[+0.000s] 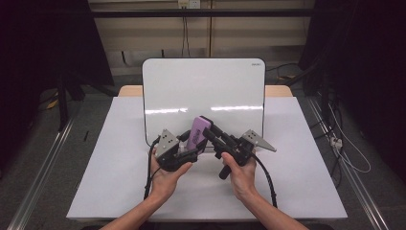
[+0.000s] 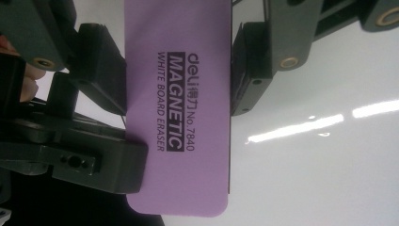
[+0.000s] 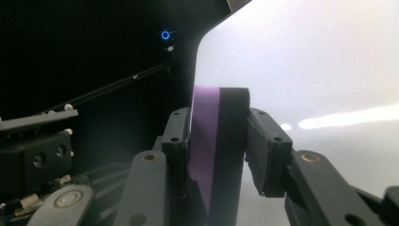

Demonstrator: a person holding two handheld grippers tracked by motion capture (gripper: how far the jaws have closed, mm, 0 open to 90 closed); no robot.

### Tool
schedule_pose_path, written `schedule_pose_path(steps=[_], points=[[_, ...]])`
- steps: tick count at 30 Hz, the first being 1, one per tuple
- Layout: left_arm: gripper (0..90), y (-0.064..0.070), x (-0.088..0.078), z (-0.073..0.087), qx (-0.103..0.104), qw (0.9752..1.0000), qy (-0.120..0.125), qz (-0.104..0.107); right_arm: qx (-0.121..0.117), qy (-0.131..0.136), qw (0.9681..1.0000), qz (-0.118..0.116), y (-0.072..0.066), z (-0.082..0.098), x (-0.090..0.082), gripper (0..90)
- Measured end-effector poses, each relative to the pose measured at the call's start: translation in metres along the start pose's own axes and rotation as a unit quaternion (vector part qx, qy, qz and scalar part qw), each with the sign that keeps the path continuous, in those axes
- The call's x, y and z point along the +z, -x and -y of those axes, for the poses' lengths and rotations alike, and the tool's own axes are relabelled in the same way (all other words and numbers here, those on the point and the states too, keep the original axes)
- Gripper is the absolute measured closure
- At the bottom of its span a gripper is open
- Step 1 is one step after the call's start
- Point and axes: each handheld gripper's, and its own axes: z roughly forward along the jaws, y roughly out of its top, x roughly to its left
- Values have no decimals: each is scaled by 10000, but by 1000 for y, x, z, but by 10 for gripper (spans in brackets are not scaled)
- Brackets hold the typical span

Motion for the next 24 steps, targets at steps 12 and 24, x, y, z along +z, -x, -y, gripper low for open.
schedule_pose_path(steps=[12,24], points=[[388,2,4,2,64,9999,-100,39,-282,-16,9996,4,0,0,-4,657],[126,-1,2,-1,263,9977,-619,-53,-563,92,9980,264,10,-13,-15,661]])
